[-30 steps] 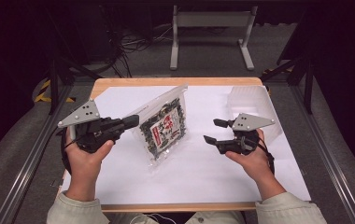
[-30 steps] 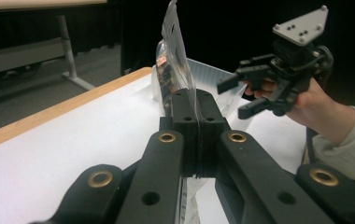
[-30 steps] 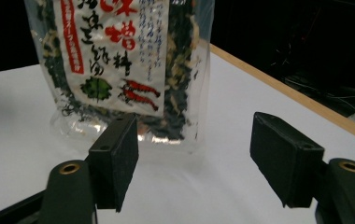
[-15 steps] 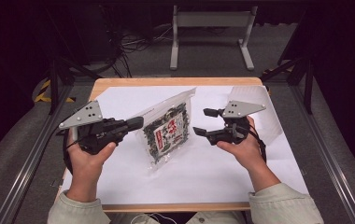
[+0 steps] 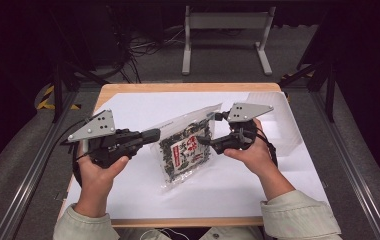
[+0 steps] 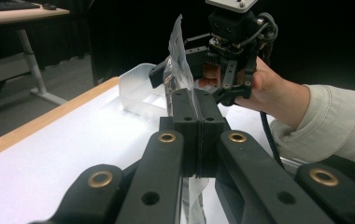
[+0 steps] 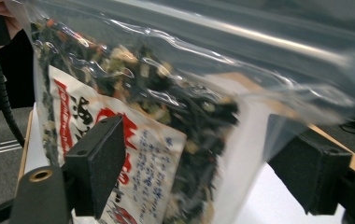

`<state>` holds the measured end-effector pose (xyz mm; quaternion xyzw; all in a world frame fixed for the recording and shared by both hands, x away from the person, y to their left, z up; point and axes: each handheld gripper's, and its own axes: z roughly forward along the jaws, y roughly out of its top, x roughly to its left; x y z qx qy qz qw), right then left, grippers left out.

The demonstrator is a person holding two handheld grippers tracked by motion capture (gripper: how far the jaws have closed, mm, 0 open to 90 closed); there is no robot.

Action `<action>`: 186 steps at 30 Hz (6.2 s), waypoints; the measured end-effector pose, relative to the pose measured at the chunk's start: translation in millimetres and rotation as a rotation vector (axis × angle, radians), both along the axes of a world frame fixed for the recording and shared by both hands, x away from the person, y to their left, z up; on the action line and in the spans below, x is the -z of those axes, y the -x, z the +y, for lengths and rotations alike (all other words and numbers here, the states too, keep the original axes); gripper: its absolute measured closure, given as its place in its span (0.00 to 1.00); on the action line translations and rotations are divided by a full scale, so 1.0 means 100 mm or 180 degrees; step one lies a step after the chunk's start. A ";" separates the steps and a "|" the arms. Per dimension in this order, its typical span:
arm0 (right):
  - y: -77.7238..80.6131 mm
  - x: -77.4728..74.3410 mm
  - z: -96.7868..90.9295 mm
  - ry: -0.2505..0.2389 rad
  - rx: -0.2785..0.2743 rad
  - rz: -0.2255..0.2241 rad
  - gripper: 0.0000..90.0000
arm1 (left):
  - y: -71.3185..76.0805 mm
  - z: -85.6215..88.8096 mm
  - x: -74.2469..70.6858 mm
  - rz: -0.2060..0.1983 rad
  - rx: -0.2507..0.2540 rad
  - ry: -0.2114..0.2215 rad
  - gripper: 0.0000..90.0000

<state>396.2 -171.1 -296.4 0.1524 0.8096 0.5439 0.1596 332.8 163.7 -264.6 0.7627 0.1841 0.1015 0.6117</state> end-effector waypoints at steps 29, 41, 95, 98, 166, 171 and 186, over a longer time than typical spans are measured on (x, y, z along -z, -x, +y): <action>0.07 0.00 -0.12 0.0312 -0.0242 0.0002 0.80 | -0.09 0.05 0.11 0.0002 -0.0228 0.0098 1.00; 0.14 -0.07 -0.14 0.0318 -0.0455 0.0084 0.87 | -0.11 0.11 0.12 -0.0068 -0.0450 0.0132 0.90; -0.07 -0.85 -1.29 -0.0264 0.0990 0.0382 0.87 | -0.47 0.58 1.21 0.0267 -0.1109 -0.0390 0.37; -0.09 -0.89 -1.37 -0.0259 0.1082 0.0357 0.87 | -0.48 0.58 1.23 0.0269 -0.1116 -0.0433 0.36; -0.21 -0.44 -2.26 -0.0141 0.2058 0.0218 0.87 | -0.52 0.58 1.35 0.0365 -0.1098 -0.0483 0.34; -0.22 -0.35 -2.29 -0.0174 0.2058 0.0259 0.87 | -0.52 0.58 1.35 0.0378 -0.1101 -0.0476 0.35; -0.28 -0.07 -2.34 -0.0208 0.2065 0.0444 0.87 | -0.52 0.59 1.37 0.0410 -0.1102 -0.0466 0.35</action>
